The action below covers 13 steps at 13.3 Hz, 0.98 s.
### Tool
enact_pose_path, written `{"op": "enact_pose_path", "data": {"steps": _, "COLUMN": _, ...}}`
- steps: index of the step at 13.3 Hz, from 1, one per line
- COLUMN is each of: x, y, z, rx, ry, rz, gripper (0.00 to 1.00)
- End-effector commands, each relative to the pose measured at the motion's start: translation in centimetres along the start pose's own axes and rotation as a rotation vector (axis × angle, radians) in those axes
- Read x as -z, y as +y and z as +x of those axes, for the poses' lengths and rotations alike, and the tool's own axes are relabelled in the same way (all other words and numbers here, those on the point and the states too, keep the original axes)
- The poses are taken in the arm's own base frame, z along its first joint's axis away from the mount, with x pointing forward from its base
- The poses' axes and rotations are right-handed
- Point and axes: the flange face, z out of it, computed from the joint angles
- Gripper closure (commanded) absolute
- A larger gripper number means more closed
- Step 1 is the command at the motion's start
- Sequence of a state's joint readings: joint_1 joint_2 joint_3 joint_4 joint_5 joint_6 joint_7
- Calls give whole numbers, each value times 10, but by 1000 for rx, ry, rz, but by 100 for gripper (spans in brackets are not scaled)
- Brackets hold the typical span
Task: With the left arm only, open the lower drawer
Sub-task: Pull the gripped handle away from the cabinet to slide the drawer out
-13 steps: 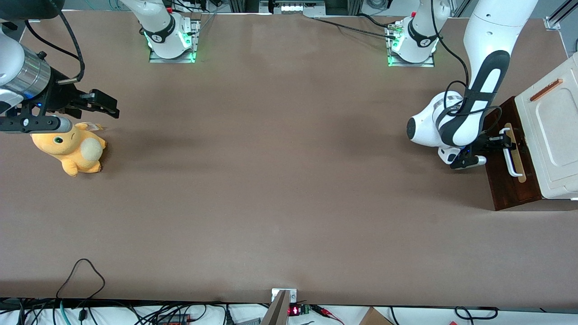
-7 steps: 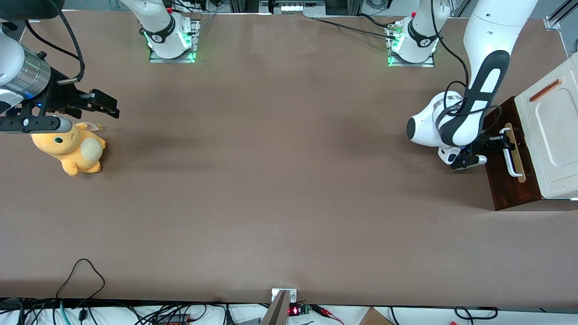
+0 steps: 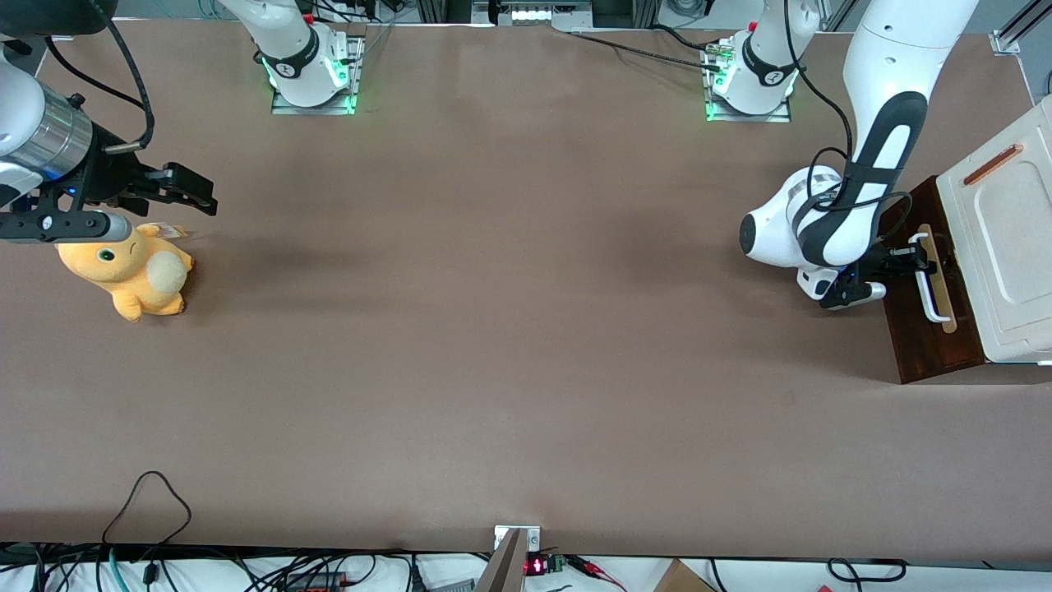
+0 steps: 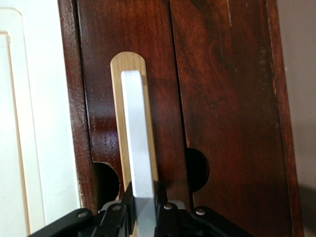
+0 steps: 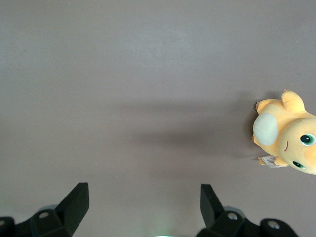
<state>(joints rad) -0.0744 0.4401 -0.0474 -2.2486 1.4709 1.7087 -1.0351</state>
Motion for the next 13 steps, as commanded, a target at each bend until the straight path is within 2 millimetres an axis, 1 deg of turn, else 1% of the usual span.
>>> {"op": "enact_pose_path", "data": {"steps": 1, "x": 26, "y": -2, "z": 6, "rx": -30, "ry": 64, "rz": 20, "gripper": 100}}
{"op": "enact_pose_path", "data": {"steps": 2, "x": 32, "y": -1, "z": 7, "rx": -32, "ry": 71, "rz": 20, "gripper": 100}}
{"op": "enact_pose_path", "data": {"steps": 3, "x": 45, "y": 1, "z": 8, "rx": -36, "ry": 93, "rz": 13, "gripper": 100}}
{"op": "enact_pose_path", "data": {"steps": 5, "x": 66, "y": 3, "z": 9, "rx": -39, "ry": 119, "rz": 8, "gripper": 100}}
{"op": "enact_pose_path", "data": {"steps": 8, "x": 100, "y": 8, "z": 7, "rx": -44, "ry": 142, "rz": -34, "gripper": 100}}
{"op": "enact_pose_path", "data": {"steps": 9, "x": 108, "y": 6, "z": 10, "rx": -33, "ry": 133, "rz": -52, "gripper": 100}}
{"op": "enact_pose_path", "data": {"steps": 11, "x": 113, "y": 7, "z": 9, "rx": -47, "ry": 126, "rz": -67, "gripper": 100}}
{"op": "enact_pose_path", "data": {"steps": 13, "x": 114, "y": 7, "z": 10, "rx": -51, "ry": 127, "rz": -68, "gripper": 100}}
